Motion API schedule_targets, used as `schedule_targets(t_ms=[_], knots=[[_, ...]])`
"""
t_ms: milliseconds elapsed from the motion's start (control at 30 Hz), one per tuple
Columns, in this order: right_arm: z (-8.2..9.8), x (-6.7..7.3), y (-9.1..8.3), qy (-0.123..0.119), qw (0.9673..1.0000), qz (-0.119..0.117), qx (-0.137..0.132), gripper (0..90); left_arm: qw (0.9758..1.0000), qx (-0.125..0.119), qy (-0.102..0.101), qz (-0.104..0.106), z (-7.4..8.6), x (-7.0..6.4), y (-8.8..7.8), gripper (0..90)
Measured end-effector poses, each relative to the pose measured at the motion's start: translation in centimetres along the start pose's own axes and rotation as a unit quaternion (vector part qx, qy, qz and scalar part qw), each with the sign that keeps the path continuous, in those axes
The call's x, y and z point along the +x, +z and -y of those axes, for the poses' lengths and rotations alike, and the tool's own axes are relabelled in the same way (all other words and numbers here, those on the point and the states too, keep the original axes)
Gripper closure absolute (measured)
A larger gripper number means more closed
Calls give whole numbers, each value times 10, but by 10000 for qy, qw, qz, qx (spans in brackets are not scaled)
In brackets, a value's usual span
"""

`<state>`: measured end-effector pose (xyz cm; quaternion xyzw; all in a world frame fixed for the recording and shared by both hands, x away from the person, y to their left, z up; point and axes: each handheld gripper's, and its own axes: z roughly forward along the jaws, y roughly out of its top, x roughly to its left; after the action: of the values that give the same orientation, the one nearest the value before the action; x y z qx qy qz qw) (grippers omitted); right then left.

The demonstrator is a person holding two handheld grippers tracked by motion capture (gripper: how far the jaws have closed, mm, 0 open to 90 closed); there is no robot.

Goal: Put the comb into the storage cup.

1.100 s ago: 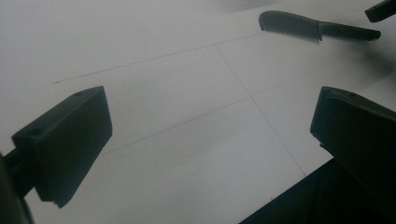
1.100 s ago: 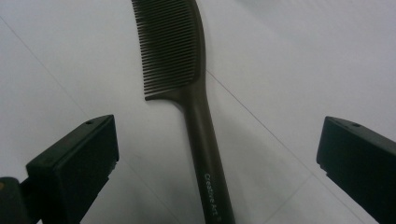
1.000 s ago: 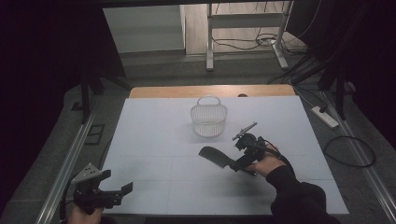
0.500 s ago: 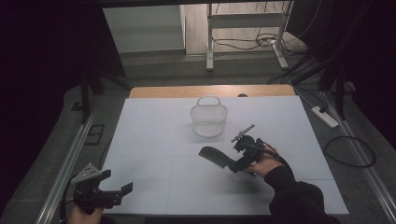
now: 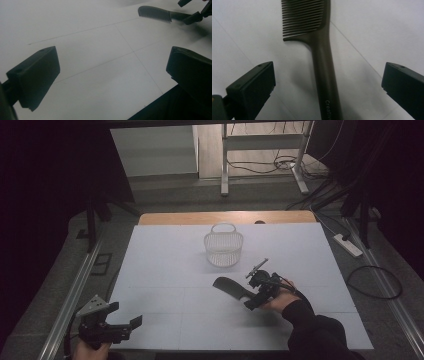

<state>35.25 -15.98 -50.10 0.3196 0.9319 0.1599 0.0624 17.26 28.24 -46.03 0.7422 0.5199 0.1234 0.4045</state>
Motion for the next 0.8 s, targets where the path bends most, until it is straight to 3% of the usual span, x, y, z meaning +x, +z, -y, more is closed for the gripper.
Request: schedule_targets(t_ms=[333, 533, 733, 767, 800], knots=[[2, -1, 12, -37, 9997, 66, 220, 0, 10000, 1, 3, 7, 0, 0, 0, 0], [2, 0, 12, -55, 9997, 89, 216, 4, 10000, 4, 9, 6, 0, 0, 0, 0], [3, 1, 9, -107, 9998, 67, 180, 61, 10000, 9, 12, 2, 0, 0, 0, 0], [3, 2, 7, -155, 9997, 40, 165, 117, 10000, 12, 15, -2, 0, 0, 0, 0], [3, 2, 7, -155, 9997, 40, 165, 117, 10000, 12, 15, -2, 0, 0, 0, 0]])
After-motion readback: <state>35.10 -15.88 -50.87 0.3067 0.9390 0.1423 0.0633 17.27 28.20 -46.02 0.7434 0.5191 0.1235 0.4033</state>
